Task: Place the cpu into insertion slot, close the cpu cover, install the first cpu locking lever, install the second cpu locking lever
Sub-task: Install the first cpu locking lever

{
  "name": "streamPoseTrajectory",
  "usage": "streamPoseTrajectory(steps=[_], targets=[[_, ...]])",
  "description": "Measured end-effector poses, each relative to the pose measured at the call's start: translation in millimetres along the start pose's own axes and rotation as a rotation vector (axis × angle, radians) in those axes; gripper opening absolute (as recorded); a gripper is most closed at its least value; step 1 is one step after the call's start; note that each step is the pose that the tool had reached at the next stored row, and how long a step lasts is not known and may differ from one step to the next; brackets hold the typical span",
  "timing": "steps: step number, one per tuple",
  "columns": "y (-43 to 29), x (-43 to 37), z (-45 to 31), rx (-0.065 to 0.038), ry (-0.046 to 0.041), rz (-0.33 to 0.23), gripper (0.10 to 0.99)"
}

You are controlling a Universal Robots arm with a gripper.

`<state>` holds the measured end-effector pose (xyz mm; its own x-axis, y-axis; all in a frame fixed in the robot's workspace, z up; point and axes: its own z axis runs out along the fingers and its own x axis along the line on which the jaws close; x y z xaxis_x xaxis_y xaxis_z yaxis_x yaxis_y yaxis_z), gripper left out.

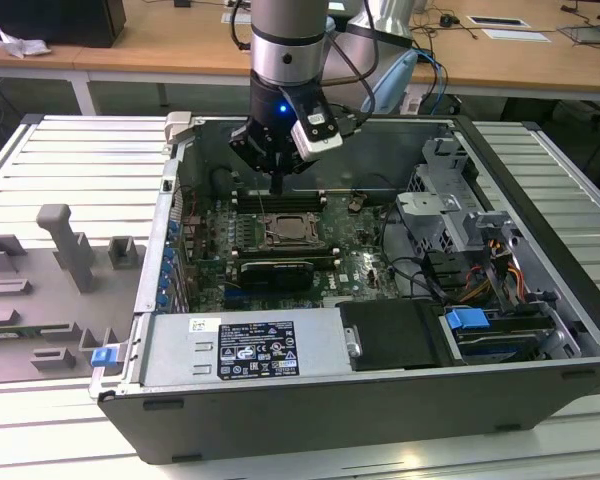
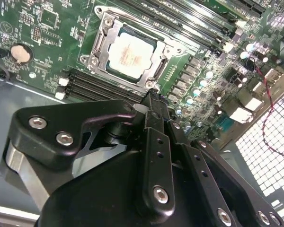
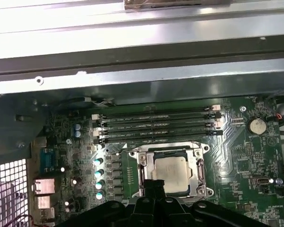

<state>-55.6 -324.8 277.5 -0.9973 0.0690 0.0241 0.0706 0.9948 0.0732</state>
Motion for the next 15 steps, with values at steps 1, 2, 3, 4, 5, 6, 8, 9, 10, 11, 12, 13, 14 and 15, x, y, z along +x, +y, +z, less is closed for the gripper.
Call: streamPoseTrajectory(steps=[1,2,3,4,5,6,8,9,10,11,12,13,14,15], targets=[[-0.1,1.1,0.1,0.0,-0.0026,-0.001,0.106],[-0.2,2.1,0.1,0.0,-0.0043,-0.002,0.106],[-0.3,3.6,0.1,0.0,-0.0065,-0.002,0.106],[-0.4,5.1,0.2,-0.001,-0.0082,-0.003,0.106],[-0.4,5.8,0.2,-0.001,-0.0091,-0.005,0.106],[-0.4,6.2,0.2,-0.001,-0.0098,-0.008,0.106],[-0.5,6.3,0.2,0.0,-0.0096,-0.03,0.106],[-0.5,6.6,0.3,0.0,-0.0098,-0.034,0.106],[-0.7,8.1,0.3,0.0,-0.011,-0.035,0.106],[-0.9,11.6,0.5,0.0,-0.0141,-0.036,0.106],[-1.0,13.6,0.6,-0.001,-0.0161,-0.036,0.106],[-1.2,16.0,0.8,-0.001,-0.0185,-0.036,0.106],[-1.3,17.6,1.0,-0.001,-0.0212,-0.036,0.106],[-1.5,19.0,1.1,-0.001,-0.0238,-0.037,0.106]])
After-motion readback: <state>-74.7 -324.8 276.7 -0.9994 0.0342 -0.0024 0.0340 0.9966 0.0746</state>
